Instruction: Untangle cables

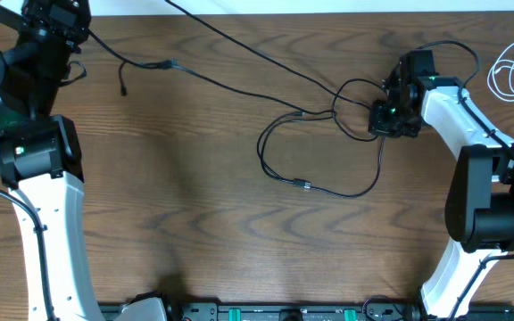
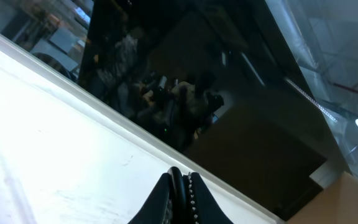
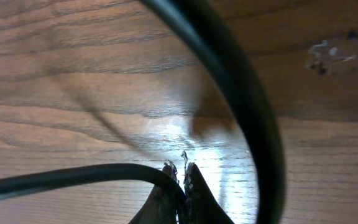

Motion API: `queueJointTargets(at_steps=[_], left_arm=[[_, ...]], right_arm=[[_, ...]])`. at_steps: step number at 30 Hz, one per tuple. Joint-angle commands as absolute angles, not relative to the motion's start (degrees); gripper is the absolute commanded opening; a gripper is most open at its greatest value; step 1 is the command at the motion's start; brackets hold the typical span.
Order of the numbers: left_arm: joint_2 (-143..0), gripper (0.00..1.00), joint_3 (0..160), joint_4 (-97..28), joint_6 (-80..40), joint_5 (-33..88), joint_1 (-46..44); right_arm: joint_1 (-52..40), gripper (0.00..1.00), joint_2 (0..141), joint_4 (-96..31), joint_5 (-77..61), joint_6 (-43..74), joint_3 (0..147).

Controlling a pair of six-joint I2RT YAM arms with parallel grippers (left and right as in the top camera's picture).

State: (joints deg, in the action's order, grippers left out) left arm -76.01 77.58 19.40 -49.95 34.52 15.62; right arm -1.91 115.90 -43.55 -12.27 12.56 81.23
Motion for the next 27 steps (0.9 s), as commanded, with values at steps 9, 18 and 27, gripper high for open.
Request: queueJointTargets(at_steps=[9,18,27], left_arm=[[-74.8,0.07,79.9,20.3,-48.0,20.6,17.0],[-74.8,0.07,79.9,16.7,-43.1,23.7,17.4],[-74.9,0.07,79.9,16.1,-43.1,27.9,16.9]], right_arm=[[-1.1,0.02,117.4,-44.2,-10.2,10.6,80.8],[-1.2,0.42,116.2,-44.2,-20.7,3.0,81.1],[-2.1,0.72,103.0,-43.5,-29.8,-8.0,81.4]])
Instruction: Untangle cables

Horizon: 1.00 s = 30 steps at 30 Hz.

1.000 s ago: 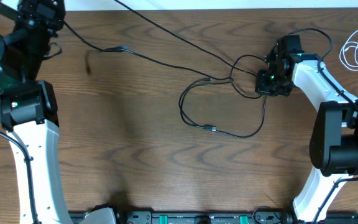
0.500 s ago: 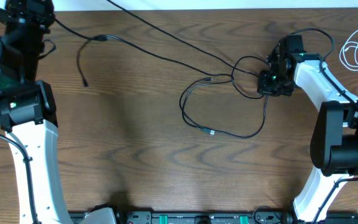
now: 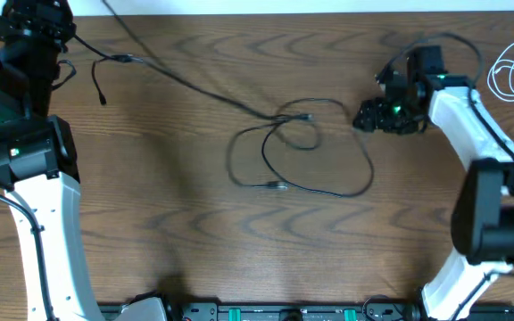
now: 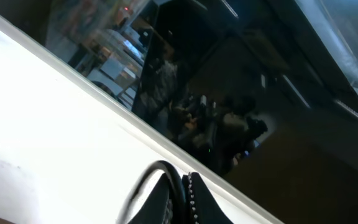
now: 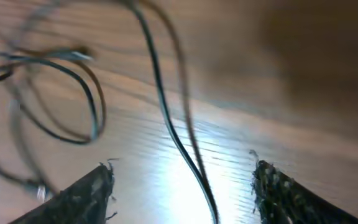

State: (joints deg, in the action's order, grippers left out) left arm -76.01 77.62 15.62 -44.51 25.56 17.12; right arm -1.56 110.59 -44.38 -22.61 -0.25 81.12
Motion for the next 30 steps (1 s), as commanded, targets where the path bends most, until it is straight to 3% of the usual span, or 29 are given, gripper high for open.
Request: queueJointTargets(at_steps=[1,5,14,23,30], left_arm=[[-74.9,0.07,79.9,16.1,-43.1,28.0,16.9],[-74.9,0.07,79.9,15.9,-43.1,28.1,15.9],[-74.9,0.07,79.9,15.0,-43.1,28.1,15.4],[-74.8,0.07,79.9,12.9,-43.1,28.1,15.4],[-74.9,0.07,79.9,12.2,-43.1,28.1,15.4]], right_arm=[[-2.7,0.73,101.9,-43.0,-30.7,-9.6,81.4],[-6.4,0.85,99.2,-39.8,-31.7,-11.5,81.4],[-17.6,0.93,105.0,-28.9,-32.1,-11.7,81.4],[-23.4,0.91,113.7,-19.6,-33.6,-15.9,81.4],[-25.2,0.86,115.3,-20.8,-35.4,-22.0,81.4]])
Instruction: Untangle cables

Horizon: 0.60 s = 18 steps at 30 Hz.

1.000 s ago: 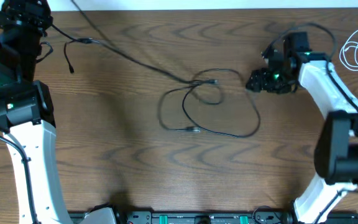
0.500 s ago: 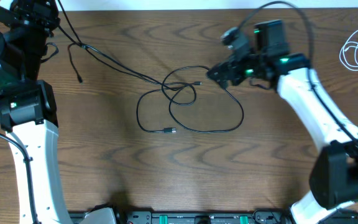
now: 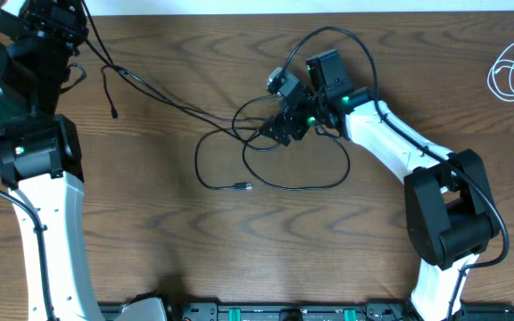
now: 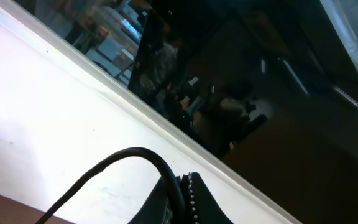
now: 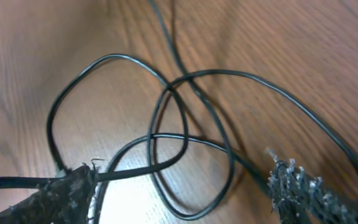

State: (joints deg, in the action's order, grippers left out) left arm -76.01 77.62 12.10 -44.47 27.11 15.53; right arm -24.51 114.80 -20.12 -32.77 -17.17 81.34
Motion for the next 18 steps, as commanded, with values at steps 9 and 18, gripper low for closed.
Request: queueJointTargets(at_steps=[9,18], left_arm=[[-74.9,0.07,79.9,10.5,-43.1,28.1,15.4],[-74.9,0.07,79.9,10.3,-43.1,28.1,15.4]], right_arm=[[-26.3,0.83,115.6,-23.9,-31.0,-24.9,81.4],[-25.5,0.83,115.6,-28.6,-30.3,-29.5,81.4]])
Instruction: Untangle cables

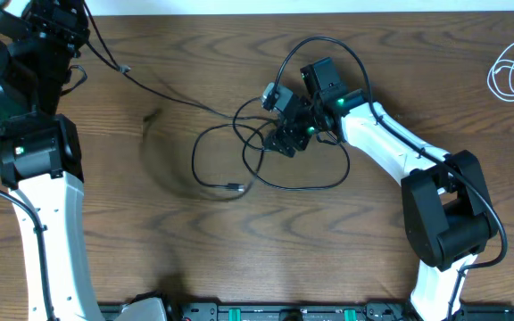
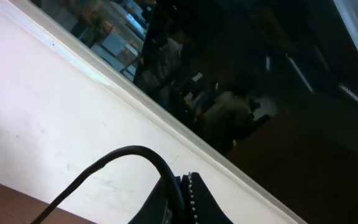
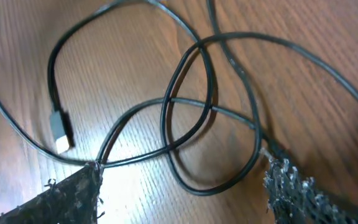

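Note:
A black cable (image 1: 266,152) lies in crossing loops mid-table, and one strand (image 1: 163,94) runs up to the far left corner. There my left gripper (image 1: 61,20) is raised and shut on that strand; the left wrist view shows the cable (image 2: 126,155) arching out of the closed left gripper (image 2: 183,186). My right gripper (image 1: 286,135) hovers open just above the knot. In the right wrist view the overlapping loops (image 3: 188,99) lie between the spread fingers of the right gripper (image 3: 182,163). The cable's plug end (image 3: 59,129) rests at the left.
A coiled white cable (image 1: 509,71) lies at the far right edge of the wooden table (image 1: 239,259). Both arm bases stand at the near corners. The left wrist camera faces a white wall and a dark window.
My right gripper, still open, sits slightly lower and closer over the knot. The loose cable end near the left arm has moved up, and the left loop has shifted.
First both grippers were shut on the cable, the right one at the table's right side. Then the right gripper was open and the loops lay further left. Later it was open over the knot mid-table, and it remains there now. The left has kept hold throughout.

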Motion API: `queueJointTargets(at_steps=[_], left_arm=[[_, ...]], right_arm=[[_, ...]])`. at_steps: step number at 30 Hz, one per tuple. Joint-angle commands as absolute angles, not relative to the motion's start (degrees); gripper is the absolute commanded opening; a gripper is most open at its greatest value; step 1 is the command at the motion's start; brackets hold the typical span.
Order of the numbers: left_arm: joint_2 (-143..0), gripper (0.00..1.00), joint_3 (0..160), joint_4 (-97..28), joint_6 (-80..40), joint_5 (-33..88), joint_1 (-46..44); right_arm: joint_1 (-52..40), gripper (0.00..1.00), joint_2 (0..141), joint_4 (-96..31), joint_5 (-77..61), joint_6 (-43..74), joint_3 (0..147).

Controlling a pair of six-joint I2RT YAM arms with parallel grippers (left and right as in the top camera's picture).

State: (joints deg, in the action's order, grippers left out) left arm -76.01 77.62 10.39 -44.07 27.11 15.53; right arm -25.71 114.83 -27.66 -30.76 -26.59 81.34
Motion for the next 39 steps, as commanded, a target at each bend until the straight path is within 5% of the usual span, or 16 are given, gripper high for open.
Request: queueJointTargets(at_steps=[1,7,13,21,39], left_arm=[[-74.9,0.07,79.9,10.3,-43.1,28.1,15.4],[-74.9,0.07,79.9,6.9,-42.7,28.1,15.4],[-75.5,0.07,79.9,-7.2,-33.1,27.8,15.4],[-78.2,0.07,79.8,-14.5,-28.5,27.9,15.4],[-81.8,0.07,79.7,-18.4,-28.5,27.9,15.3]], right_arm=[[-25.5,0.83,115.7,-29.0,-30.4,-29.7,81.4],[-26.7,0.8,117.1,-28.4,-30.4,-21.6,81.4],[-30.7,0.43,117.7,-22.6,-23.6,5.8,81.4],[-35.3,0.45,118.6,-24.9,-3.9,27.8,81.3],[-36.5,0.25,124.7,-20.1,-11.1,30.3,81.3]])
